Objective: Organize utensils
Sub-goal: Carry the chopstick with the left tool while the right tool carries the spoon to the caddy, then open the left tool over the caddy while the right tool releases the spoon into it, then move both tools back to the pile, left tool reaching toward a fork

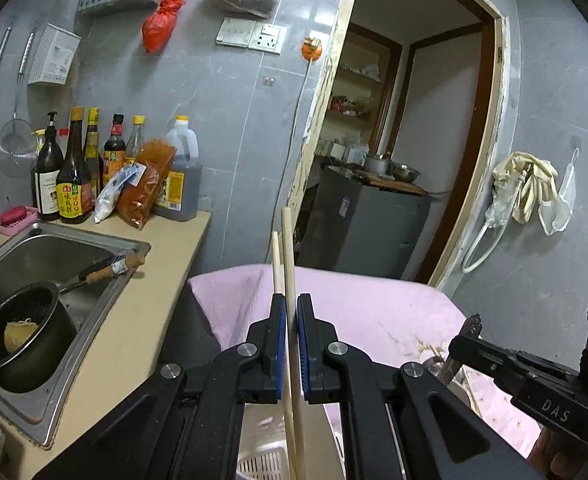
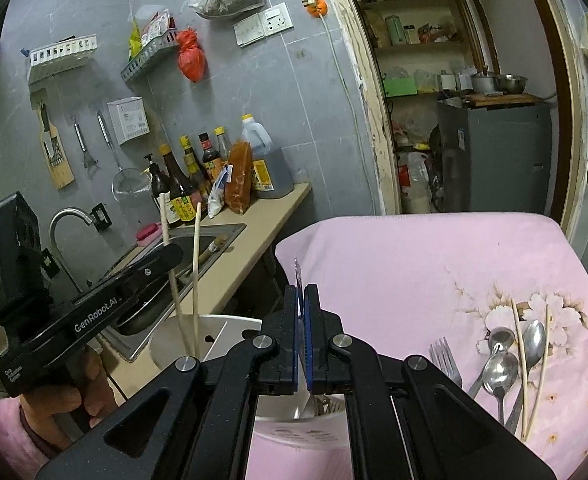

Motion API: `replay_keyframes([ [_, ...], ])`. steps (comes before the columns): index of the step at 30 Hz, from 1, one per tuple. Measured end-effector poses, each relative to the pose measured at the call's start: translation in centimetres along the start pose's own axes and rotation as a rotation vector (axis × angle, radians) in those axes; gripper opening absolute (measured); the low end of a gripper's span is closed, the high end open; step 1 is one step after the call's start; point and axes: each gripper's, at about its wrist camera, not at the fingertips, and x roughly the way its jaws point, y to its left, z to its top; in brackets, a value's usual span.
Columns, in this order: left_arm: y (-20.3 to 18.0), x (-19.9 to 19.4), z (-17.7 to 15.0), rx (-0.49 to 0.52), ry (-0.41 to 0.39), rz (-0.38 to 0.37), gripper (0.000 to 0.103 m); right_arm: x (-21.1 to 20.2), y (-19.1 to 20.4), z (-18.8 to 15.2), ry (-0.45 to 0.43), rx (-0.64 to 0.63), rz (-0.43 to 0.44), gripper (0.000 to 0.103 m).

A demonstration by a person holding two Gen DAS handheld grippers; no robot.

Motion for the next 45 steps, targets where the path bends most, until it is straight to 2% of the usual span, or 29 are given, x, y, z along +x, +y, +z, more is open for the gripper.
replay_keyframes([
  [4, 0.0, -0.3, -0.1, -0.022, 0.032, -0.006, 0.006, -0.7, -0.4, 0.0, -0.007, 0.019, 0.012, 0.006],
  [8, -0.2, -0.7, -0.3, -0.042, 0.055, 0.009, 0.006, -1.5, -1.0, 0.1, -0.024, 0.046, 0.027, 0.019],
  [13, -1.1, -1.7, 0.0, -0.056, 0.058, 0.011, 0.008, -3.3, -2.0, 0.6, -0.063, 0.073, 0.028, 0.030],
  [14, -1.4, -1.9, 0.0, -0.055, 0.055, 0.013, 0.013, -3.6, -2.2, 0.7, -0.071, 0.074, 0.025, 0.035],
  [17, -2.4, -2.8, 0.2, -0.064, 0.025, 0.019, 0.044, -5.3, -3.2, 1.3, -0.108, 0.071, 0.004, 0.043],
  [19, -3.2, -3.5, 0.4, -0.071, -0.002, 0.019, 0.048, -6.4, -4.0, 1.6, -0.127, 0.074, -0.017, 0.049],
  [20, -3.7, -3.6, 0.5, -0.066, -0.007, 0.021, 0.050, -7.0, -4.4, 1.7, -0.139, 0.073, -0.030, 0.056],
  [22, -4.9, -4.0, 0.8, -0.052, -0.019, 0.026, 0.056, -8.3, -5.2, 2.0, -0.169, 0.060, -0.070, 0.071],
  [24, -6.1, -4.6, 0.9, -0.045, -0.043, 0.026, 0.069, -9.7, -5.9, 2.2, -0.208, 0.032, -0.131, 0.090],
  [27, -7.9, -5.2, 1.0, -0.036, -0.090, 0.039, 0.086, -11.9, -7.3, 2.3, -0.276, -0.023, -0.244, 0.097],
  [29, -9.2, -5.5, 0.8, -0.027, -0.114, 0.048, 0.092, -12.9, -7.9, 2.6, -0.299, -0.048, -0.288, 0.102],
  [36, -14.4, -5.2, -0.6, 0.036, -0.145, 0.059, 0.098, -16.5, -11.1, 2.9, -0.332, -0.112, -0.377, 0.102],
  [45, -20.2, -3.3, -3.4, 0.080, -0.123, 0.039, 0.098, -18.1, -15.9, 2.5, -0.304, -0.138, -0.399, 0.102],
])
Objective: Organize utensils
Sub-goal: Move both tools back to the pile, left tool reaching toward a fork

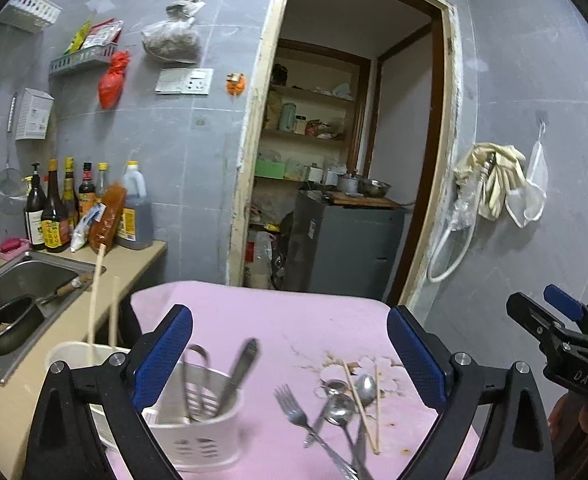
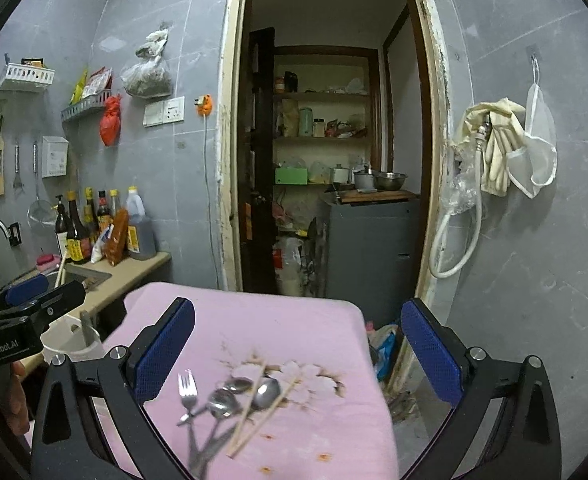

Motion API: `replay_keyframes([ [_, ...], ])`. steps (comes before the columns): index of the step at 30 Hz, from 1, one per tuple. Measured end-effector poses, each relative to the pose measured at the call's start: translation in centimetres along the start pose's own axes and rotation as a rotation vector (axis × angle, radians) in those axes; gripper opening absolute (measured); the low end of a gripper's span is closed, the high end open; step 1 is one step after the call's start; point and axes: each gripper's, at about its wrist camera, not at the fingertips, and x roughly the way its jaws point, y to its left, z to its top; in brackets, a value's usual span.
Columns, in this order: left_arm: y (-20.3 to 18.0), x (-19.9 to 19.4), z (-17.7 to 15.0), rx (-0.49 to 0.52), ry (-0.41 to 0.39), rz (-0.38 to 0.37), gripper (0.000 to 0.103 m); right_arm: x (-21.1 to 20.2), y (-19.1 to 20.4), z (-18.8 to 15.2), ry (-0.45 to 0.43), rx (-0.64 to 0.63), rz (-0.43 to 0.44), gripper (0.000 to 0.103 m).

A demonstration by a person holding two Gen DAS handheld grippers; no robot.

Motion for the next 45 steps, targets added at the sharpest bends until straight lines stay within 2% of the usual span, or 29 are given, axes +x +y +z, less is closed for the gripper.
replay_keyframes([
  [7, -2.5, 1.2, -2.0, 0.002, 0.011, 0.031, 0.098, 2.3, -3.2, -1.9, 0.058, 0.012, 0.013, 0.102],
  [12, -3.8, 2.5, -3.7, 0.005, 0.060, 0.063, 0.098, 5.1, -4.9, -3.8, 0.144, 0.054, 0.060, 0.102],
  [19, -4.9, 4.6, -5.6, 0.002, 0.157, 0.068, 0.098, 8.9, -6.9, -7.0, 0.267, 0.120, 0.148, 0.101],
  [22, -5.4, 5.4, -6.2, 0.004, 0.186, 0.063, 0.097, 10.5, -7.2, -8.4, 0.316, 0.124, 0.189, 0.090],
  [23, -5.7, 5.7, -6.4, 0.009, 0.195, 0.060, 0.096, 11.0, -7.2, -8.8, 0.332, 0.125, 0.199, 0.083],
  [24, -6.0, 6.1, -6.6, 0.018, 0.204, 0.062, 0.093, 11.9, -7.3, -9.4, 0.358, 0.127, 0.211, 0.076],
  [28, -6.7, 8.0, -7.3, 0.041, 0.256, 0.081, 0.082, 14.3, -7.4, -11.3, 0.437, 0.153, 0.249, 0.065],
  [30, -6.6, 9.0, -7.6, 0.026, 0.284, 0.091, 0.077, 15.3, -7.5, -11.9, 0.460, 0.166, 0.266, 0.052],
  [39, -4.8, 14.1, -9.3, -0.082, 0.424, 0.170, 0.063, 20.9, -7.0, -15.1, 0.599, 0.225, 0.331, 0.033],
  [45, -3.3, 16.7, -10.3, -0.162, 0.492, 0.247, 0.063, 24.1, -4.9, -16.1, 0.676, 0.217, 0.326, 0.022],
])
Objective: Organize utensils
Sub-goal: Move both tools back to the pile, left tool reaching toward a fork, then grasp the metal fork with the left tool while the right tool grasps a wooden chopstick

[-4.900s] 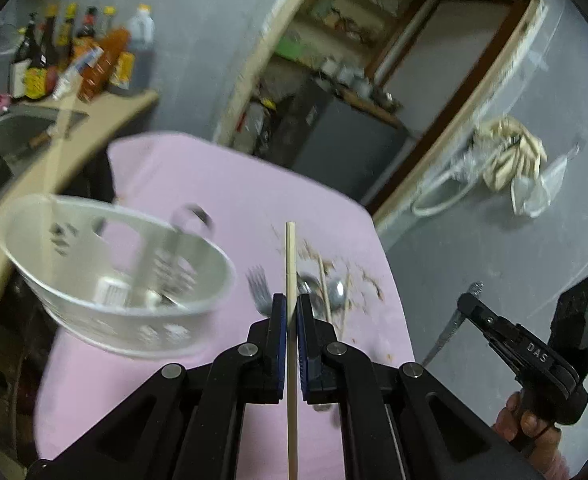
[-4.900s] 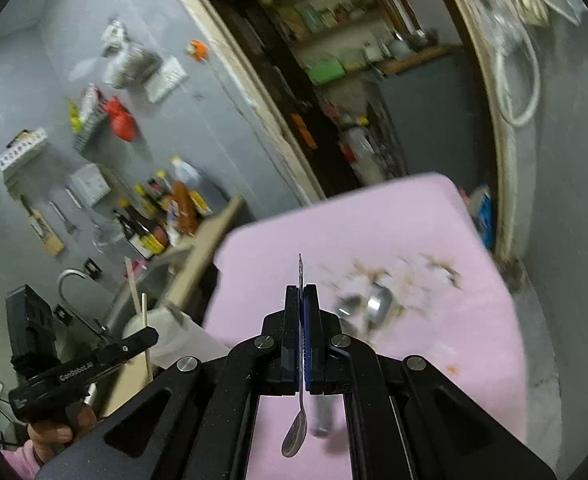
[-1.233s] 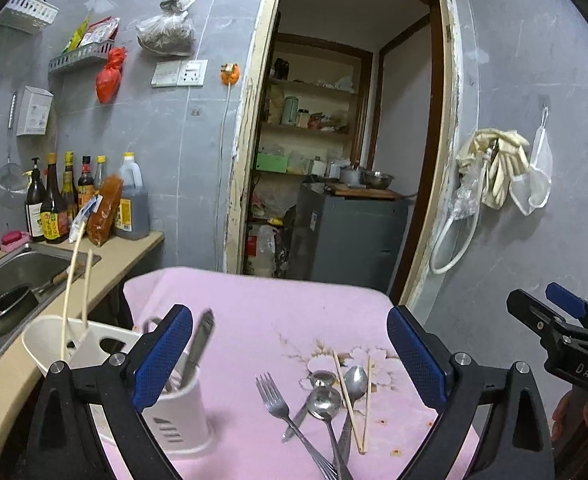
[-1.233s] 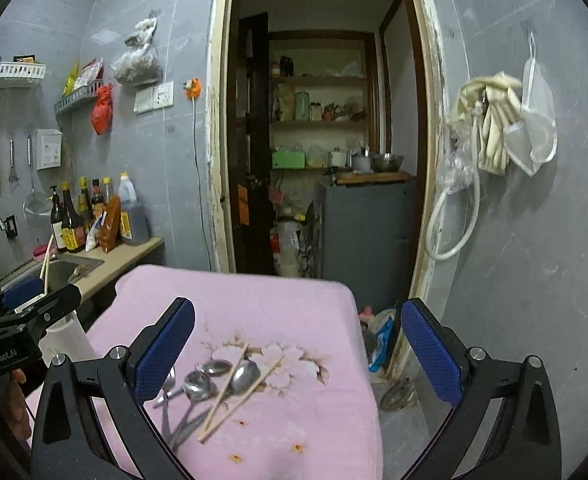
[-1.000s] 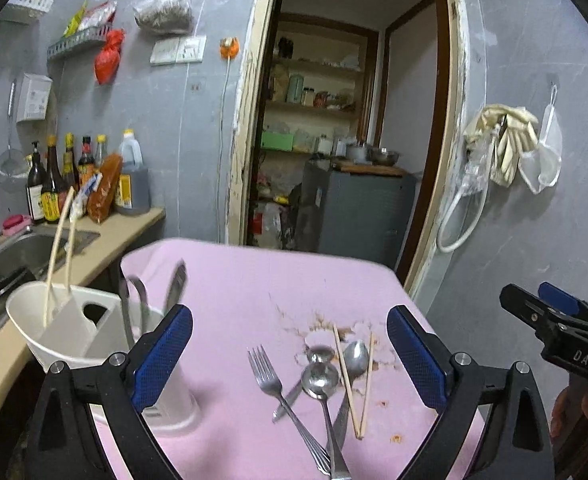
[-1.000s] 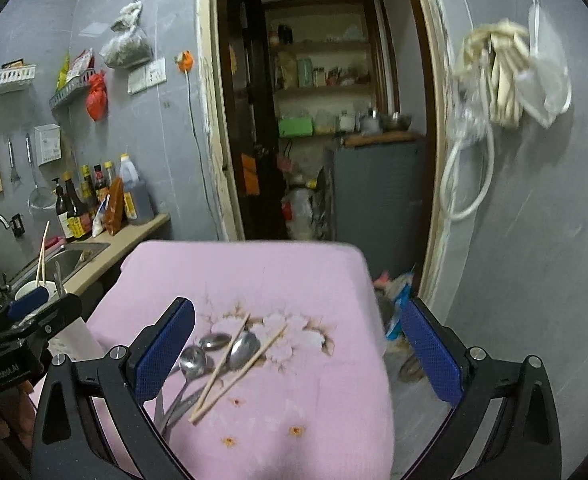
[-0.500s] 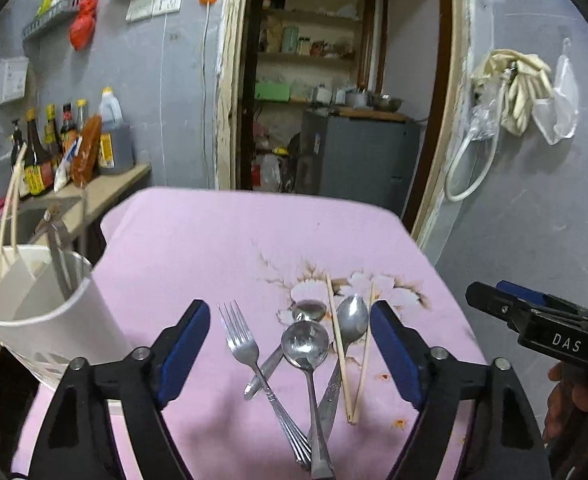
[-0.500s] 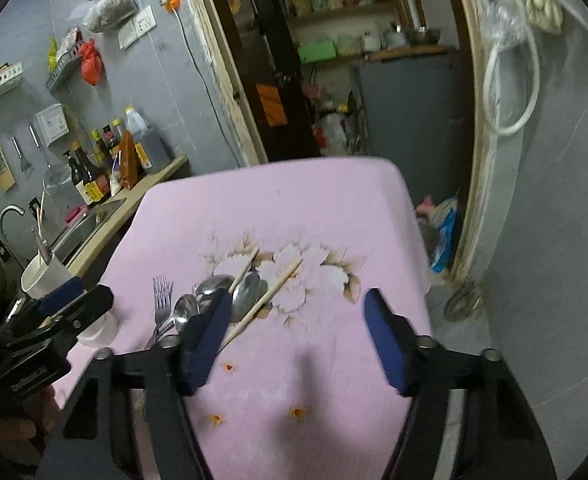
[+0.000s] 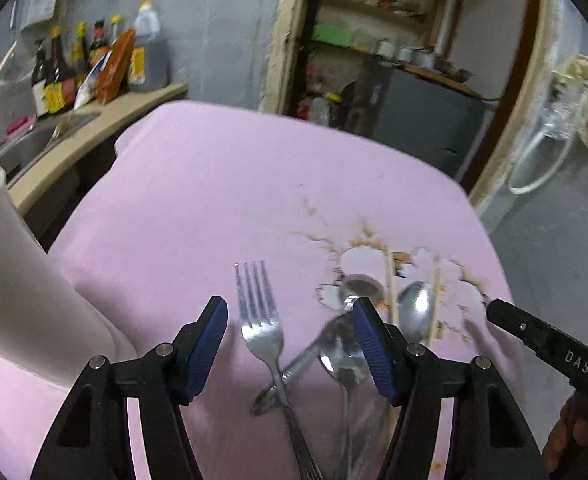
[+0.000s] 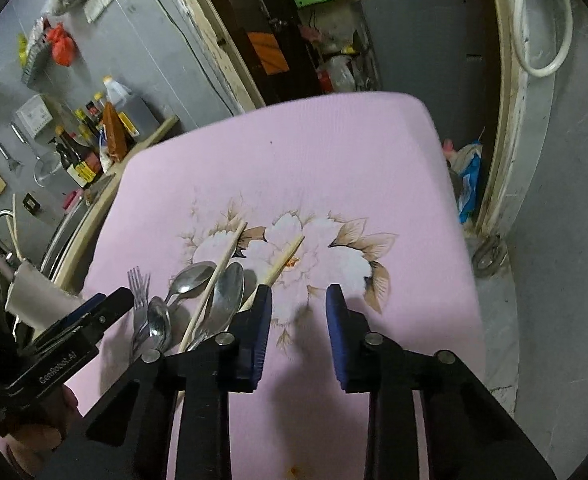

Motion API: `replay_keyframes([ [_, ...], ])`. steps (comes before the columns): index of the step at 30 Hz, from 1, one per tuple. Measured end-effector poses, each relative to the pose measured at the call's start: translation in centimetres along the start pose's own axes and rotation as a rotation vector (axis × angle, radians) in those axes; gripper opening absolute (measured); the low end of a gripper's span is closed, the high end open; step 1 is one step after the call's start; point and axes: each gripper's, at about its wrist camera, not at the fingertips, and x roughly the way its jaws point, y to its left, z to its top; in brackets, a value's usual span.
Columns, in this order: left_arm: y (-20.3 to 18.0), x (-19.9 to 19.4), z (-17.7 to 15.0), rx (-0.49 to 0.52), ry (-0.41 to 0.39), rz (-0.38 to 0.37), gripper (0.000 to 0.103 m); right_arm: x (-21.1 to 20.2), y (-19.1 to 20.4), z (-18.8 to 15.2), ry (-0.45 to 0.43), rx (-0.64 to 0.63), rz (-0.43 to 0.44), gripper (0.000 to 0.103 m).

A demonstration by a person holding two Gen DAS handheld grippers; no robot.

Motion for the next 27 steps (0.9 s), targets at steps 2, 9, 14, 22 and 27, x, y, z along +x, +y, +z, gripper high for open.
replay_keyframes([
  [2, 0.3, 0.7, 0.2, -0.022, 0.020, 0.012, 0.063, 0.6, 0.3, 0.3, 0.013, 0.004, 0.003, 0.021],
  [9, 1.4, 3.5, 1.0, -0.089, 0.091, 0.026, 0.060, 2.9, 1.6, 1.2, 0.073, -0.002, 0.004, 0.020],
  [14, 1.7, 4.2, 1.6, -0.087, 0.106, 0.047, 0.042, 4.5, 2.2, 1.6, 0.135, 0.008, -0.020, 0.020],
  [22, 1.6, 4.5, 2.0, -0.056, 0.127, 0.051, 0.022, 6.4, 5.9, 3.0, 0.234, -0.148, -0.177, 0.019],
  [27, 1.6, 4.3, 1.9, -0.062, 0.136, 0.023, 0.021, 5.5, 5.1, 2.9, 0.221, -0.066, -0.140, 0.006],
])
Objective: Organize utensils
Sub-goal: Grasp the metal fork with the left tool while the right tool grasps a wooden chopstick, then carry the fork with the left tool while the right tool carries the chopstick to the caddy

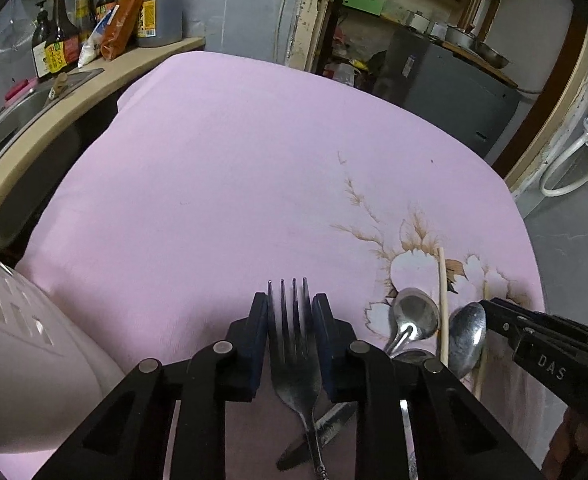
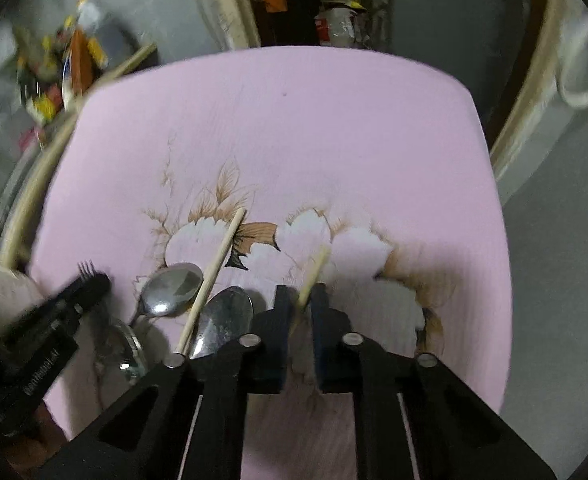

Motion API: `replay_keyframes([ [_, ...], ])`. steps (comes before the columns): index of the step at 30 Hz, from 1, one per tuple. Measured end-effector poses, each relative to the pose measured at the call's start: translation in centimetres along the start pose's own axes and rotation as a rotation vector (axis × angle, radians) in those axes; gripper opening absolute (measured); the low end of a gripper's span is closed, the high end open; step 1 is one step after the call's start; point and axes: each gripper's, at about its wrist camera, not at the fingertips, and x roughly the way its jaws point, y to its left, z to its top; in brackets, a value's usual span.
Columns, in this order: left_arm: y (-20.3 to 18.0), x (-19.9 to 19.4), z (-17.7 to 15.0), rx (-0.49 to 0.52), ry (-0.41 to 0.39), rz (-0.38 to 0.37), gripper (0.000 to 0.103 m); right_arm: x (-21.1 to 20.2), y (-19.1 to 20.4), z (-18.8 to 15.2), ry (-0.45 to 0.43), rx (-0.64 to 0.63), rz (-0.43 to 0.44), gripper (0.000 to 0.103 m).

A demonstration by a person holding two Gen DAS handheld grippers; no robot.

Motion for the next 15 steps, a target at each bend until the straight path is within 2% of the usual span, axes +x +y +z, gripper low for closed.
replay_keyframes([
  [3, 0.0, -0.6, -0.3, 0.002, -0.003, -0.031, 0.021, -0.7, -1.6, -0.9, 0.007, 0.086, 0.072, 0.004],
  [6, -0.3, -1.3, -0.7, 0.014, -0.002, -0.063, 0.021, -1.6, -2.3, -2.2, 0.020, 0.113, 0.112, 0.004],
  [12, -1.1, -2.8, -1.8, 0.070, 0.005, -0.114, 0.021, -3.2, -2.4, -4.9, 0.044, 0.107, 0.125, 0.004],
  [15, -1.3, -3.9, -2.5, 0.091, 0.006, -0.137, 0.021, -3.3, -2.4, -5.3, 0.066, 0.074, 0.111, 0.005],
])
